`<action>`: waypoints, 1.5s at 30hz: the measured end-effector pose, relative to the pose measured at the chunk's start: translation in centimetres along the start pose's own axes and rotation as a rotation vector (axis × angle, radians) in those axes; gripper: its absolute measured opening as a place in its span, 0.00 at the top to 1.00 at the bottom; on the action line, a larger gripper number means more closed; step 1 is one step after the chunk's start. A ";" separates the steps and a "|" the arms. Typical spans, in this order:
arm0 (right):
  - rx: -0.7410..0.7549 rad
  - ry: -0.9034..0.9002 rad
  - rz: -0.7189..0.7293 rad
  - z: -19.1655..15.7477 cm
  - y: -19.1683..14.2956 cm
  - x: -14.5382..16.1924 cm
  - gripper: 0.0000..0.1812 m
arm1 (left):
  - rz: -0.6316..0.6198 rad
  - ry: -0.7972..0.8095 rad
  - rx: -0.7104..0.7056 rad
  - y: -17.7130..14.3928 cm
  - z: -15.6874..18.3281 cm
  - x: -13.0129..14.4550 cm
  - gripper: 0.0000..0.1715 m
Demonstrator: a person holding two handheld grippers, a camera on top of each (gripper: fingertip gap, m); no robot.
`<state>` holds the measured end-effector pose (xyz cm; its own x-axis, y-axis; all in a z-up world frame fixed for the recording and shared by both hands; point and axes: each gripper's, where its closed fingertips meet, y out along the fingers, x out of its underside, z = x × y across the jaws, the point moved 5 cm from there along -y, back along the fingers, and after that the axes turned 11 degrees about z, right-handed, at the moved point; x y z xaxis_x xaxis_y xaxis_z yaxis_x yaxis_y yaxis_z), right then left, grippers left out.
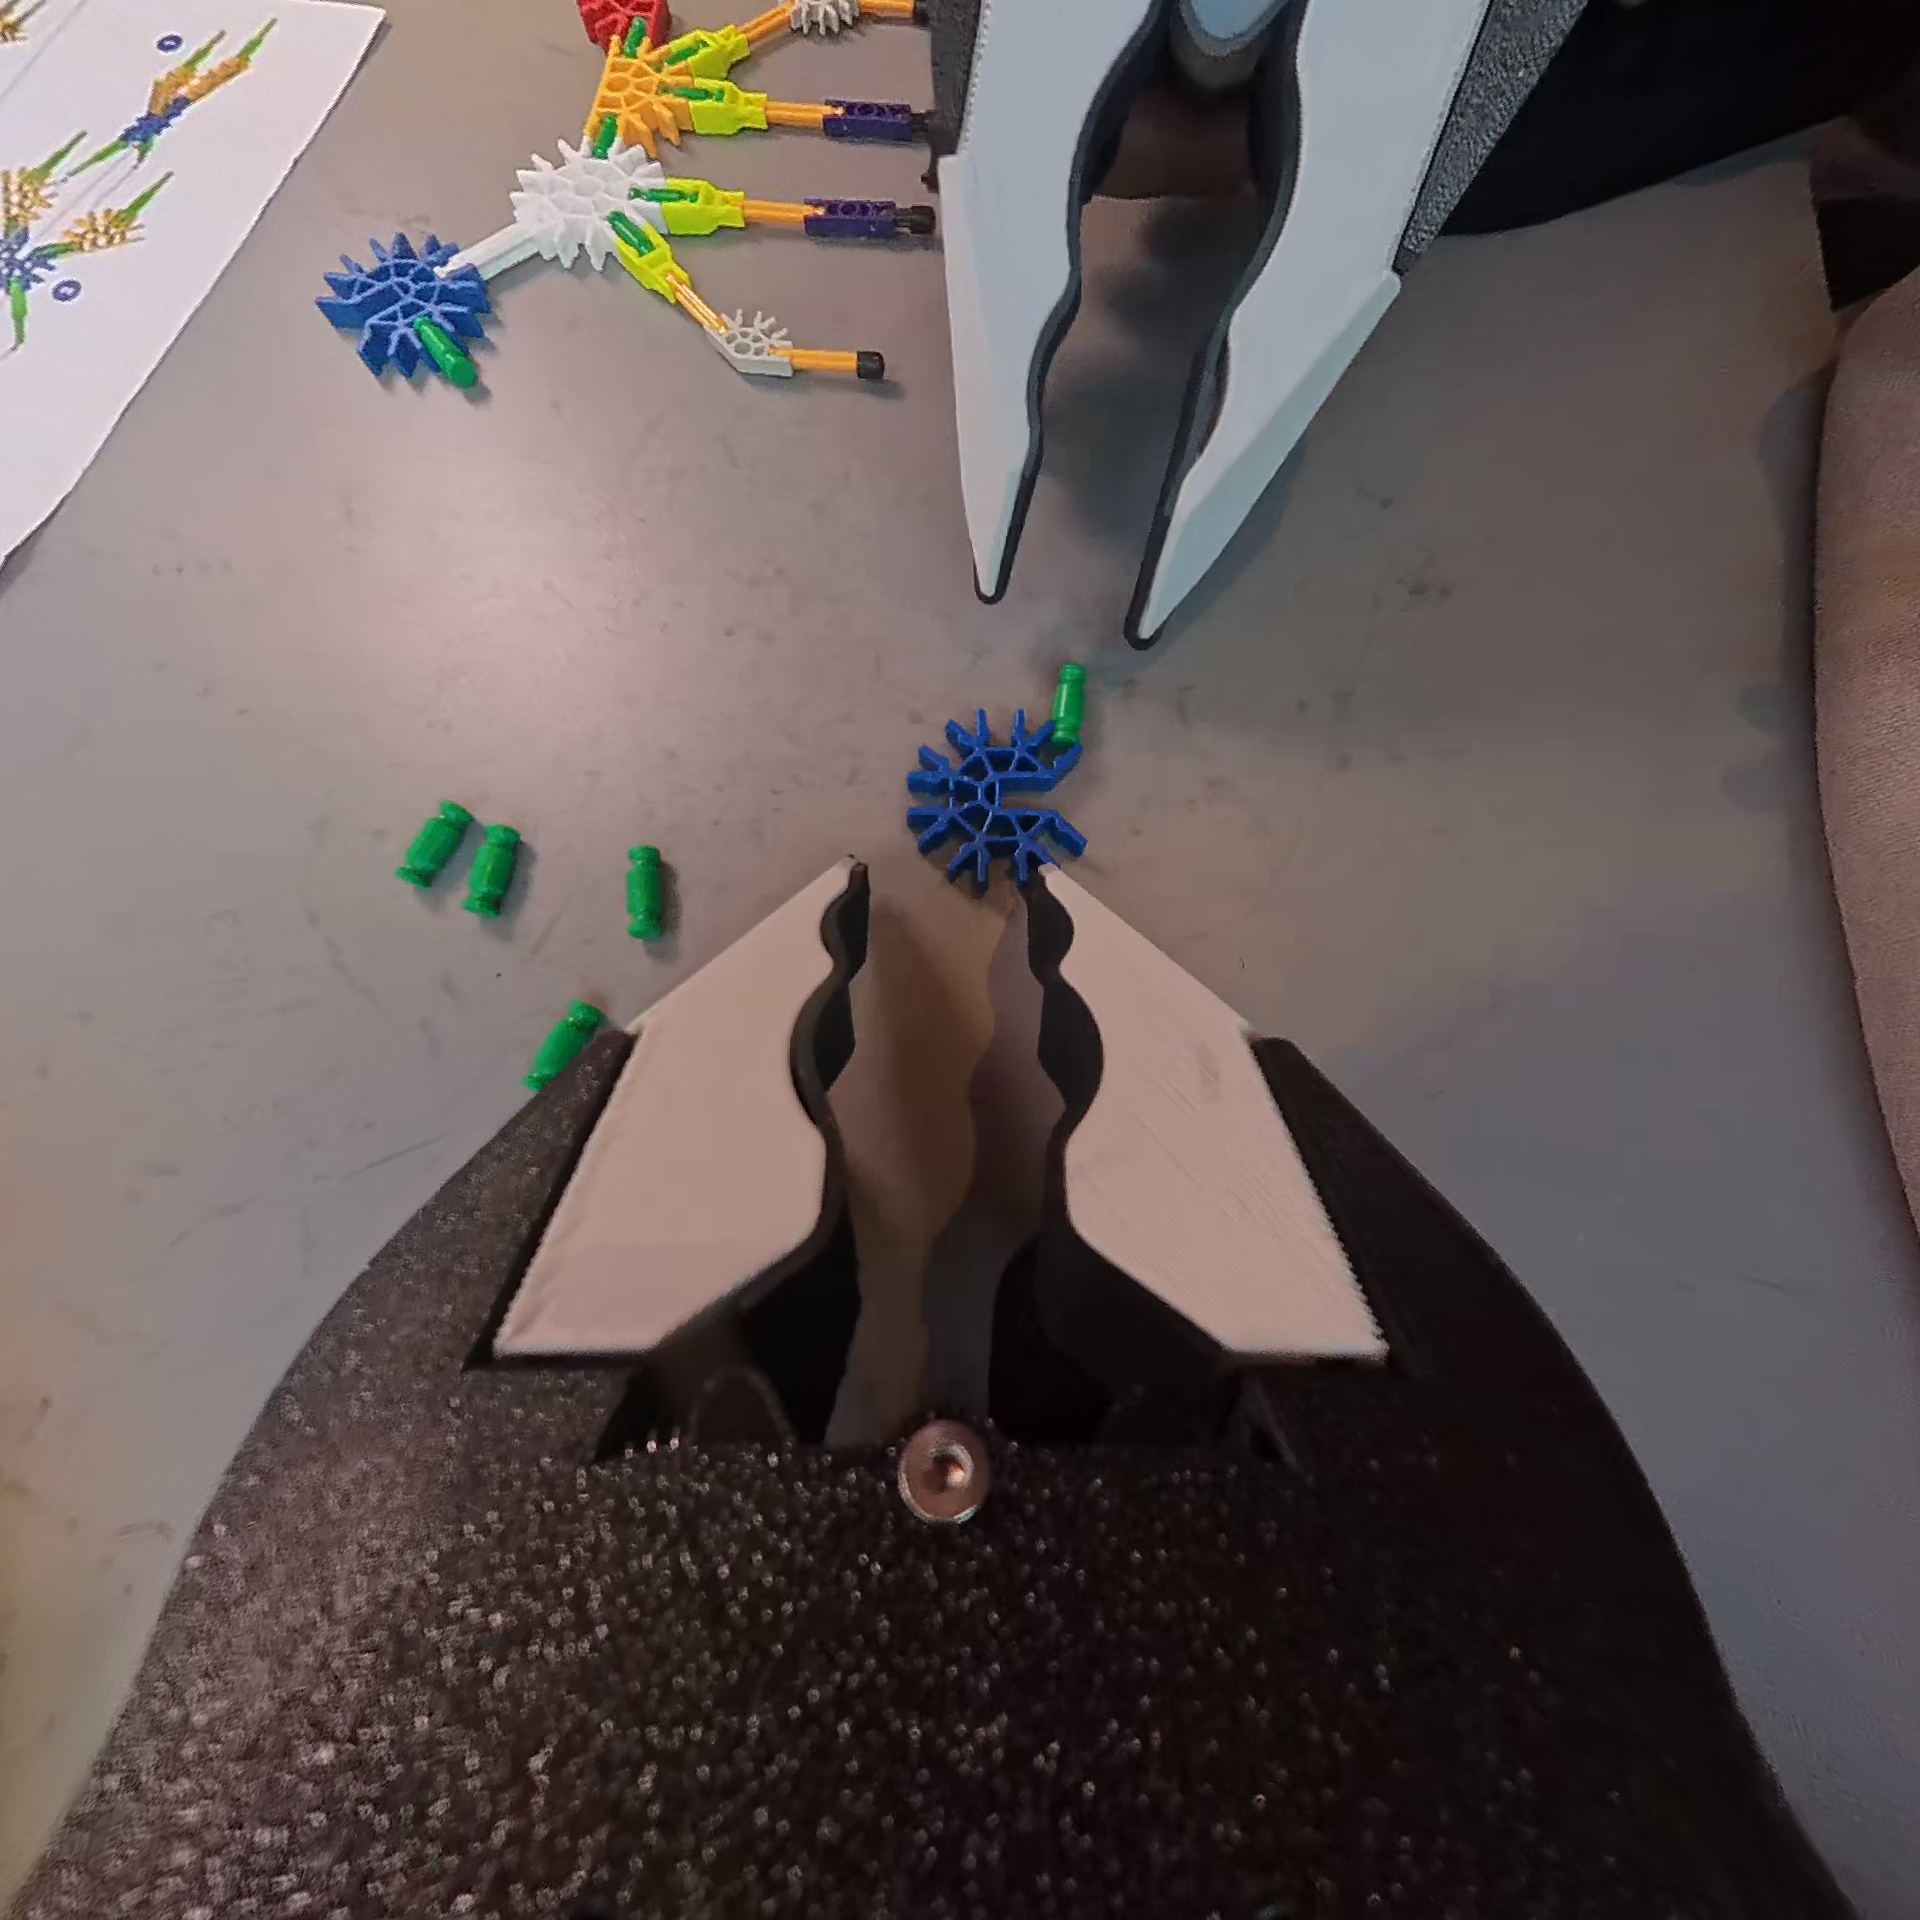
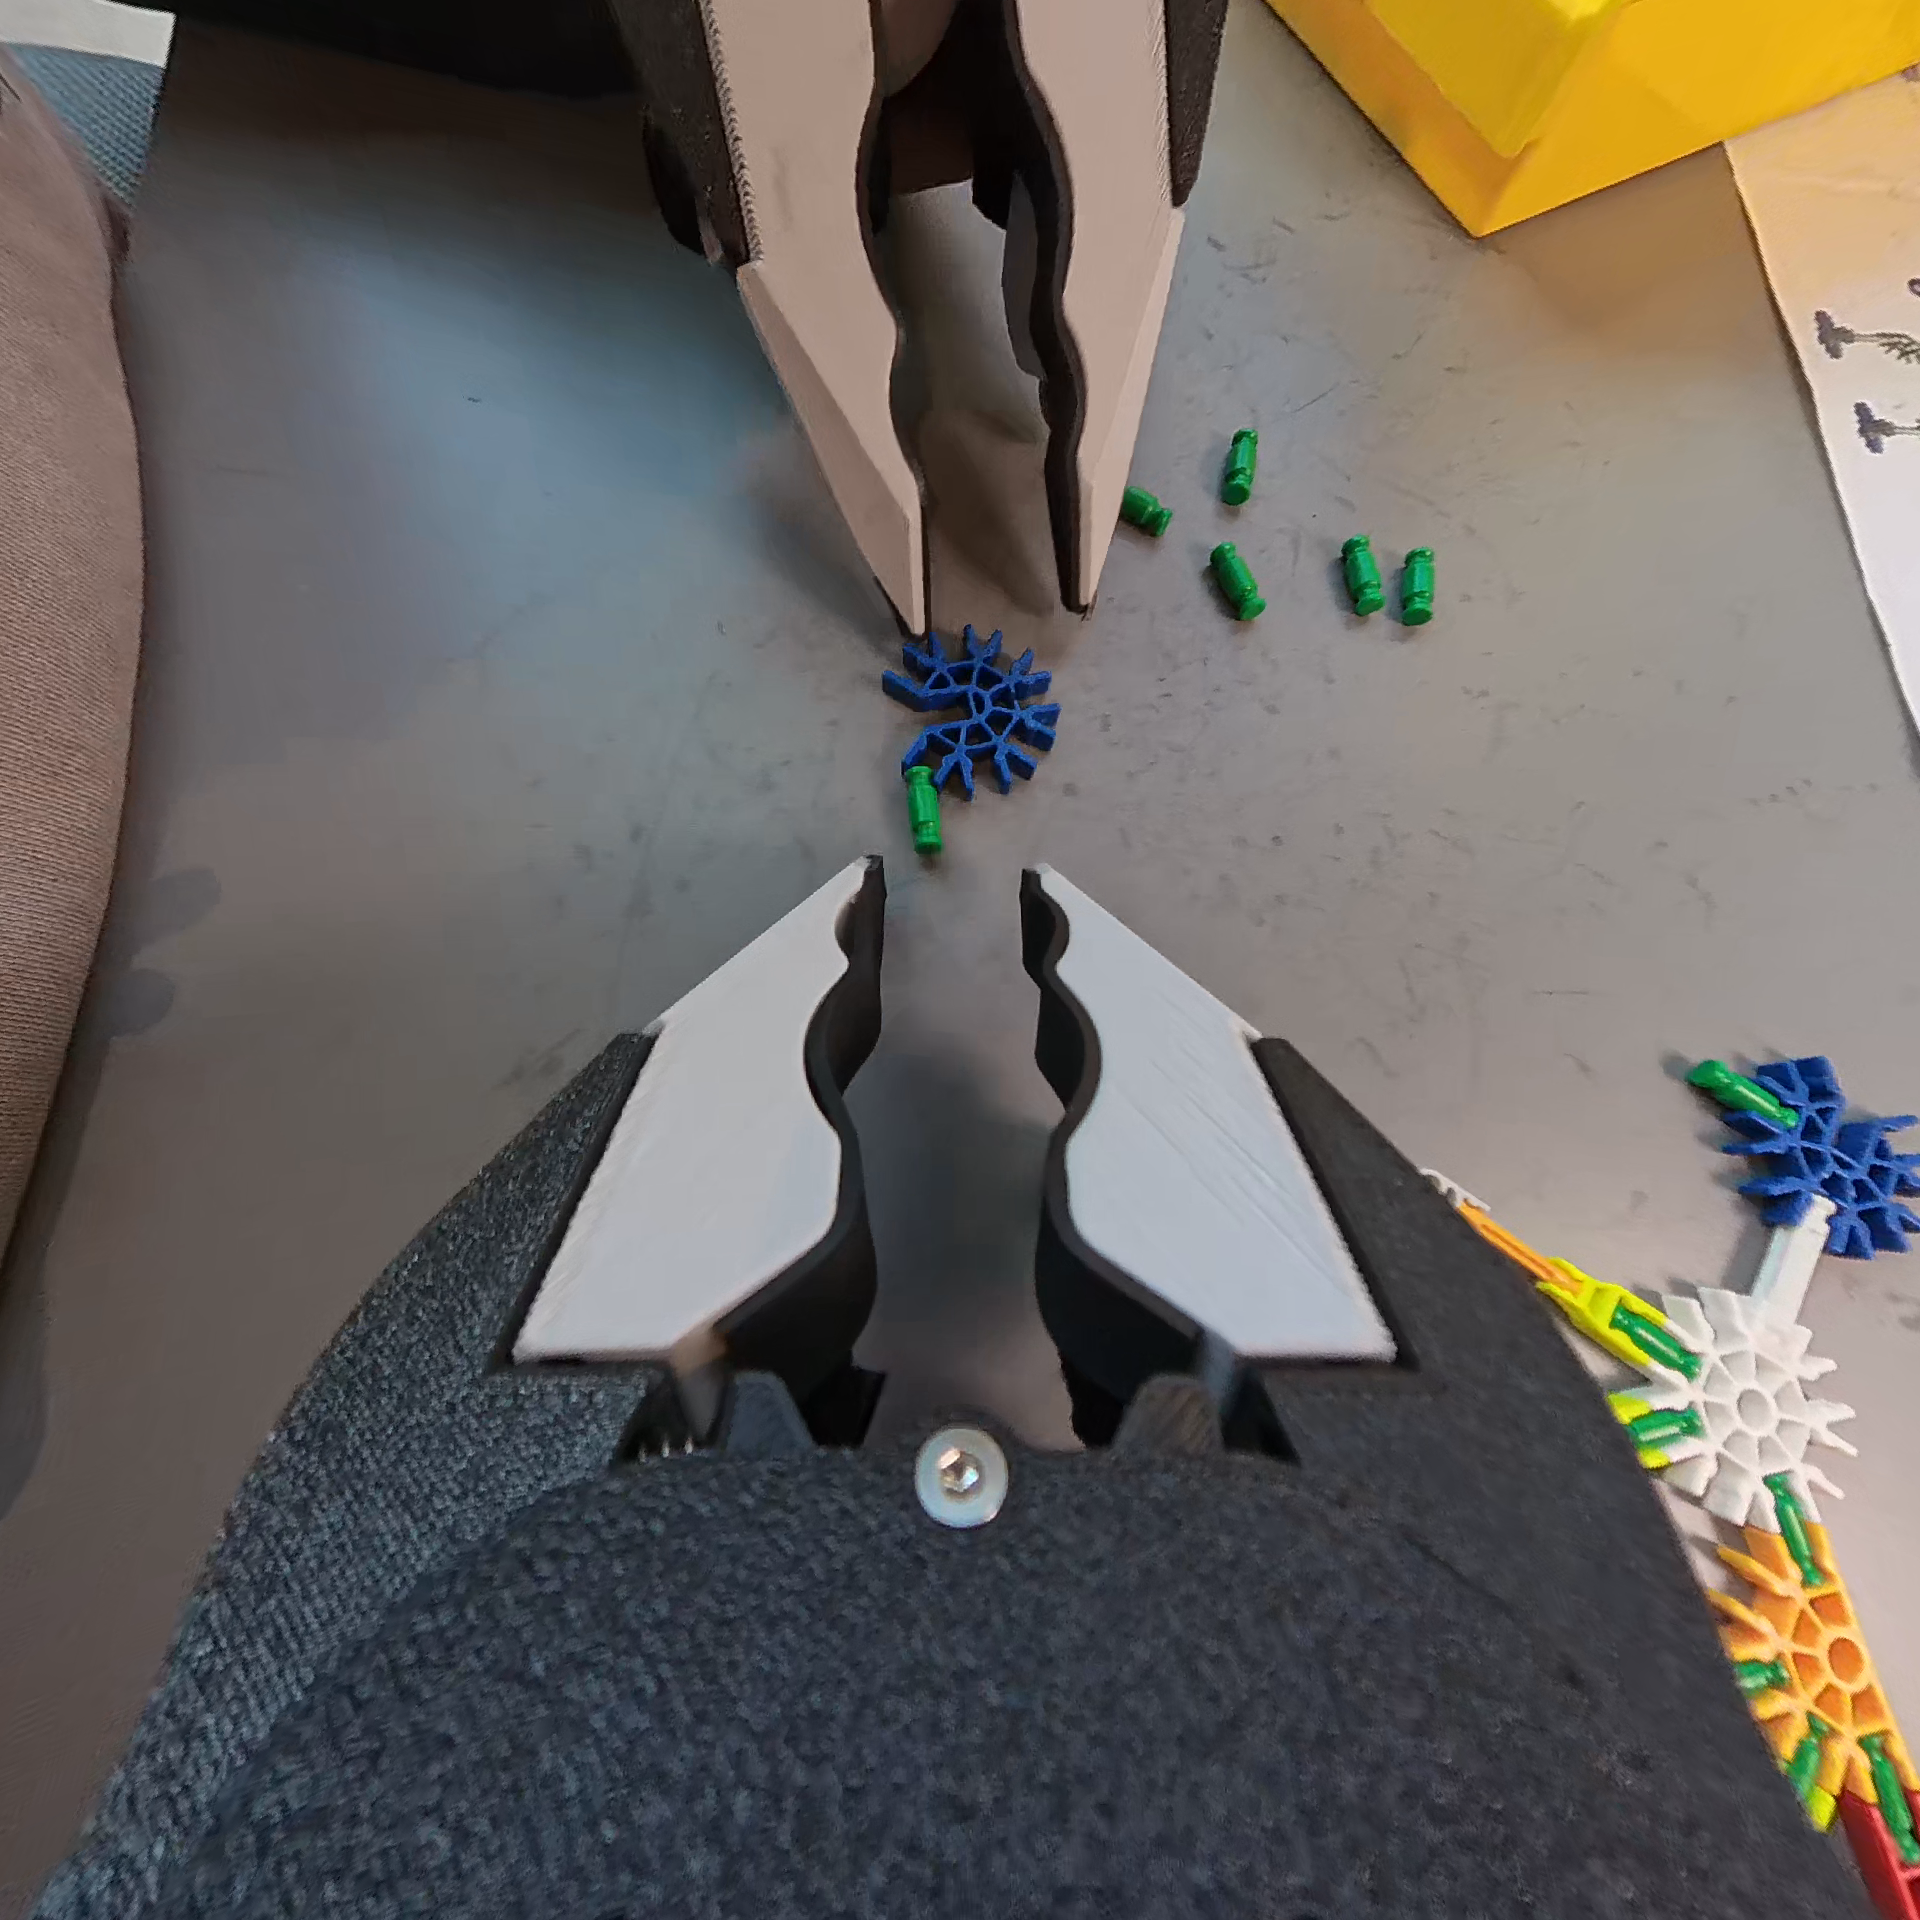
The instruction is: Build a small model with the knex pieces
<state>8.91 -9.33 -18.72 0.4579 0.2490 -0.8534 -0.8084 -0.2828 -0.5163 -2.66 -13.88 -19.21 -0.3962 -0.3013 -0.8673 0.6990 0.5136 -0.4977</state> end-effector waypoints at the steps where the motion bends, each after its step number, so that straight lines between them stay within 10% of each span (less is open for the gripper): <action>1: -0.002 0.002 0.000 -0.1 0.0 0.0 0.86 | 0.008 -0.009 -0.002 -0.1 -0.1 -0.1 0.82; 45: 0.014 -0.170 -0.058 -0.8 0.7 0.1 0.97 | 0.002 -0.079 0.051 0.6 0.7 -0.2 0.81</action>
<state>8.71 -10.28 -19.19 0.4357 0.4176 -0.7974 -0.7883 -0.2506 -0.5619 -1.75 -14.05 -19.34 -0.3484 -0.3639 -0.8638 0.7299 0.4728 -0.4936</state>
